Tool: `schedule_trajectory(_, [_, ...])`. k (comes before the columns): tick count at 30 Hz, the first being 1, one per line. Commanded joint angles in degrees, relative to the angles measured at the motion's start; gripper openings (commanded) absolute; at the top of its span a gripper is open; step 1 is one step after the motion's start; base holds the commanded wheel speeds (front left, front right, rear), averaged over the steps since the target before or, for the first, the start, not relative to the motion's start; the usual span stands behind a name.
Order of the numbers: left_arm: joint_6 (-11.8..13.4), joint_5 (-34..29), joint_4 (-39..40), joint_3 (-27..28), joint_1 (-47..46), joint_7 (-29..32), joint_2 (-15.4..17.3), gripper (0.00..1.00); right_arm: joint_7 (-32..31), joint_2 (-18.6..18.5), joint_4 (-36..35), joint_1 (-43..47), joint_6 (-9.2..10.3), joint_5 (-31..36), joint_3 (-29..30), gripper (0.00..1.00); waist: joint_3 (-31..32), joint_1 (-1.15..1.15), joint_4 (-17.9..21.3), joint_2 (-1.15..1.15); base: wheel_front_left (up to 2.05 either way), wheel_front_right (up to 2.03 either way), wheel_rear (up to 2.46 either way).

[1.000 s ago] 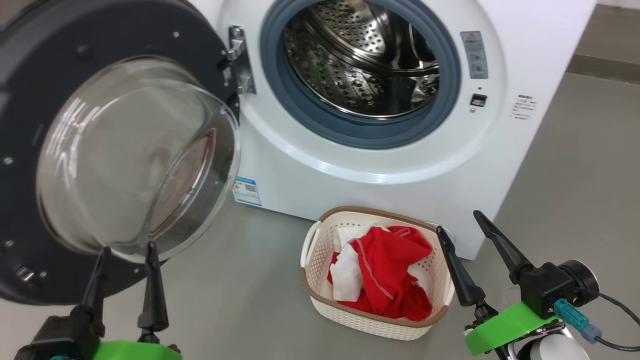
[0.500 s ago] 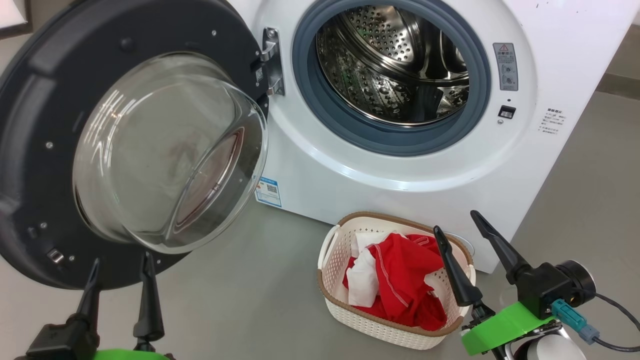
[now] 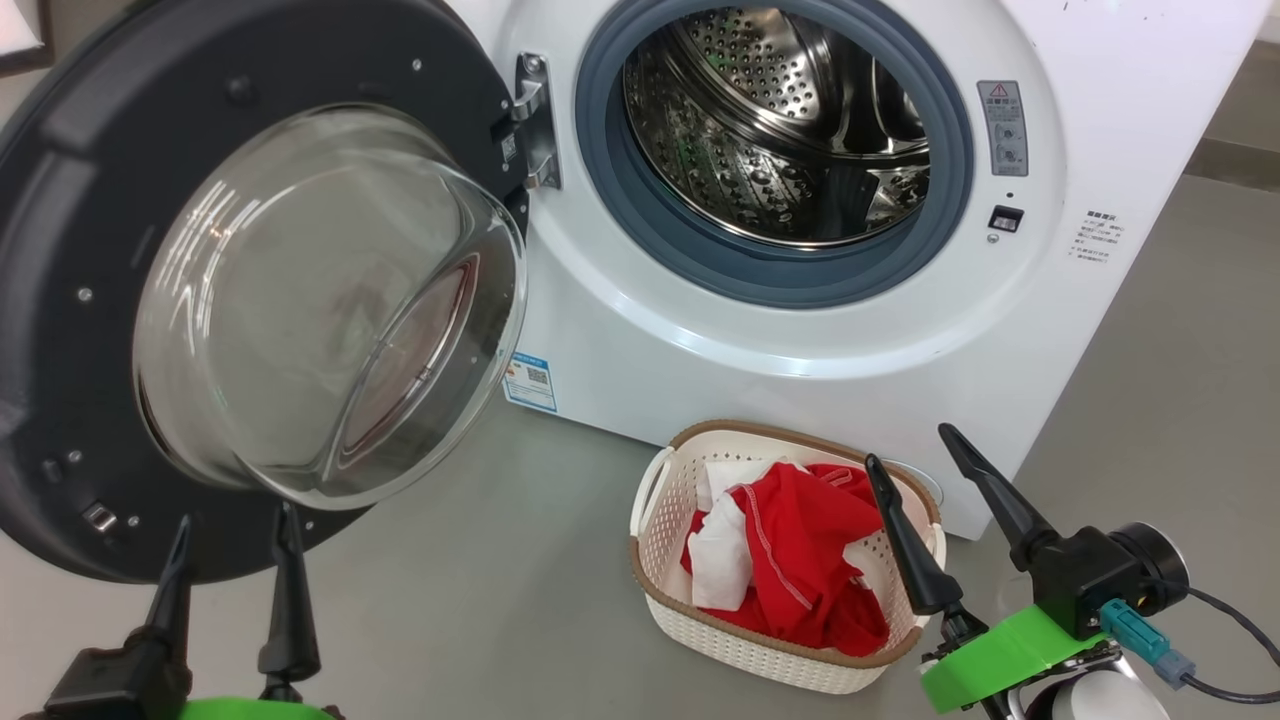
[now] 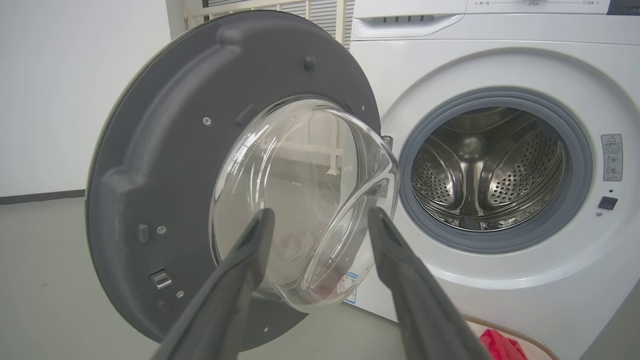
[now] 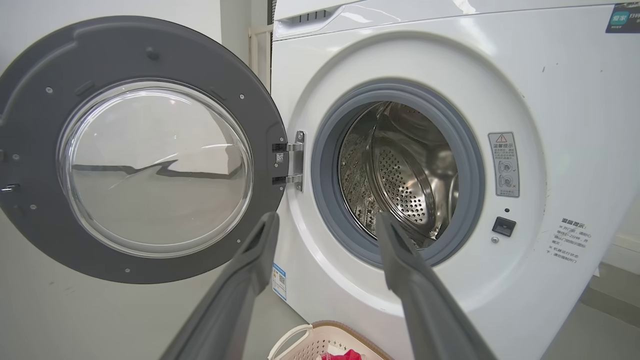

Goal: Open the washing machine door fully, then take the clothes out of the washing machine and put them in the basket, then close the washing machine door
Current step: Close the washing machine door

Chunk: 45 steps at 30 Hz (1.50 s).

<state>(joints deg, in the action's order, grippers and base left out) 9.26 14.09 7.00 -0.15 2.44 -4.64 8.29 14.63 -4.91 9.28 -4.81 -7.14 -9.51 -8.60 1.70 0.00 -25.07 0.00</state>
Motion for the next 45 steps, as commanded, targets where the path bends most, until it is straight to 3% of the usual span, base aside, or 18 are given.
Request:
schedule_trajectory(1, [0.62, -0.63, 1.48, 2.04, -1.20, -0.52, 1.20, 0.60, 0.37, -0.10, -1.22, -1.65, -0.35, -0.07, -1.50, 1.00, -0.08, 0.00, 0.10, 0.00, 0.00, 0.00, 0.00])
schedule_trajectory(2, [0.72, -0.79, 1.48, 2.03, -1.23, -0.68, 1.29, 0.23, 0.37, -0.10, -1.19, -1.67, -0.35, -0.08, -1.55, 1.00, -0.12, 0.00, 0.19, 0.00, 0.00, 0.00, 0.00])
schedule_trajectory(3, [0.89, -0.99, 1.59, 2.10, -1.36, -1.02, 1.38, 0.00, 0.37, -0.12, -1.18, -1.71, -0.35, -0.09, -1.60, 1.00, -0.22, 0.00, 0.27, 0.00, 0.00, 0.00, 0.00])
schedule_trajectory(10, [1.87, -1.21, 1.67, 4.28, -4.40, -3.55, 2.78, 0.00, 0.37, -0.58, -1.04, -2.02, -0.35, -0.19, -1.55, 1.00, -0.77, 0.00, 0.51, 0.00, 0.00, 0.00, 0.00])
schedule_trajectory(22, [4.22, -0.81, -4.03, 11.71, -16.99, -7.88, 8.56, 0.00, 0.37, -1.25, -0.79, -1.92, -0.35, 0.38, -1.72, 1.00, -1.47, 0.00, 1.57, 0.00, 0.00, 0.00, 0.00])
schedule_trajectory(34, [-0.14, 12.02, -24.04, 19.82, -33.33, -8.61, 11.20, 0.00, 0.37, -2.61, -0.12, -2.31, -0.35, 0.55, -2.60, 1.00, -2.25, 0.00, 2.57, 0.00, 0.00, 0.00, 0.00])
schedule_trajectory(45, [-3.45, 25.35, -45.52, 27.18, -46.07, -0.76, 14.11, 0.00, 0.37, -3.13, 0.40, -2.56, -0.35, 0.49, -3.32, 1.00, -2.53, 0.00, 3.84, 0.00, 0.00, 0.00, 0.00])
